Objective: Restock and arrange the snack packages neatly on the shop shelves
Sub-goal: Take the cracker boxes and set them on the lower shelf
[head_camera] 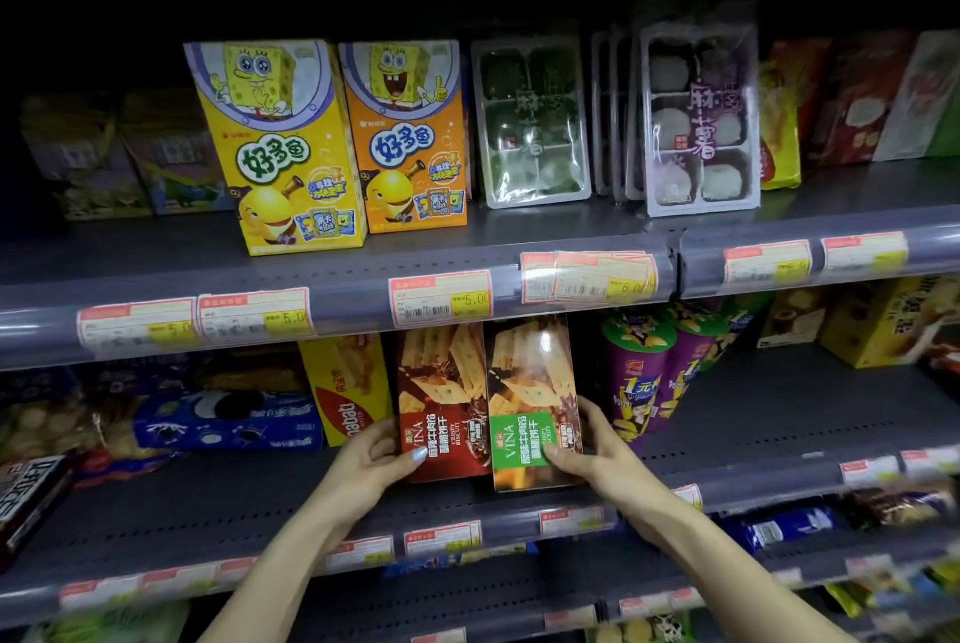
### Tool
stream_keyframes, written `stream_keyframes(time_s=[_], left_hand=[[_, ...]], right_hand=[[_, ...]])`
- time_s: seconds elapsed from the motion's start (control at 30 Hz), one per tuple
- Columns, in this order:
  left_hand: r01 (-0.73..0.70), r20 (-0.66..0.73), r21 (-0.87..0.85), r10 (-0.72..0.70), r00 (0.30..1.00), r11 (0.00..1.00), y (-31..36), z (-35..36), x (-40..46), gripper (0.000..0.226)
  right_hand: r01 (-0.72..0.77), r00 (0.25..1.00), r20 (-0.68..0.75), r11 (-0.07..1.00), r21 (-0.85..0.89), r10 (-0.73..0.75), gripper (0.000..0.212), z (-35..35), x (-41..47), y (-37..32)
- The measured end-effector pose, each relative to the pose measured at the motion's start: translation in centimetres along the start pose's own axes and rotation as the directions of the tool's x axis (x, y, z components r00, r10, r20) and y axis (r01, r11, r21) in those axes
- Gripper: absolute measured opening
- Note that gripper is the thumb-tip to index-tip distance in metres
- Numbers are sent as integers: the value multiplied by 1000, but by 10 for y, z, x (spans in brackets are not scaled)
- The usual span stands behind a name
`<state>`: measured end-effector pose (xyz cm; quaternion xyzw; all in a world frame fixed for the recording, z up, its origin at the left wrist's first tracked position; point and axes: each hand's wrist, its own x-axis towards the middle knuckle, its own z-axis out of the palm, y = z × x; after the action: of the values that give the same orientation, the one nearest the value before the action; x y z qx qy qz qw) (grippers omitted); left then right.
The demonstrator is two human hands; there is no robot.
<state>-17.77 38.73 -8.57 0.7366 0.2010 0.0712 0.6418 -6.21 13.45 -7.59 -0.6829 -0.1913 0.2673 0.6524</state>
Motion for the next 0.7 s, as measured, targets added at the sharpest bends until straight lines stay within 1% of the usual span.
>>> stream_keyframes(time_s=[0.03, 0.1, 0.2, 0.3, 0.47, 0.6, 0.67, 0.7], left_hand=[[-3, 3, 15, 3, 1000, 1000, 1, 1, 3, 84], [3, -4, 32, -3, 1000, 999, 0, 3, 10, 76], [6, -19, 61, -5, 1000, 998, -1, 6, 20, 80], [4, -14, 81, -3, 1000, 997, -3, 10, 25, 84], [9, -36, 87, -6, 999, 996, -13, 19, 35, 68], [-29, -47, 93, 33, 998, 995, -15, 28, 39, 45], [-54, -88, 91, 62, 994, 994, -15, 32, 39, 46], [-72, -102, 87, 81, 992, 994, -15, 33, 39, 52]], right_hand=[[7, 1000, -15, 1000, -15, -8, 69, 0, 2, 0], [10, 999, -43, 1000, -24, -11, 66, -1, 9, 4], [1, 997, -77, 997, -81, -7, 70, -2, 20, 13], [-5, 994, -111, 992, -128, -10, 70, -4, 28, 20], [30, 988, -144, 981, -193, -58, 69, -5, 37, 24], [79, 981, -156, 968, -237, -119, 68, -4, 42, 27], [103, 976, -162, 962, -252, -147, 67, -3, 42, 29], [118, 972, -168, 957, -264, -166, 67, -2, 43, 31]])
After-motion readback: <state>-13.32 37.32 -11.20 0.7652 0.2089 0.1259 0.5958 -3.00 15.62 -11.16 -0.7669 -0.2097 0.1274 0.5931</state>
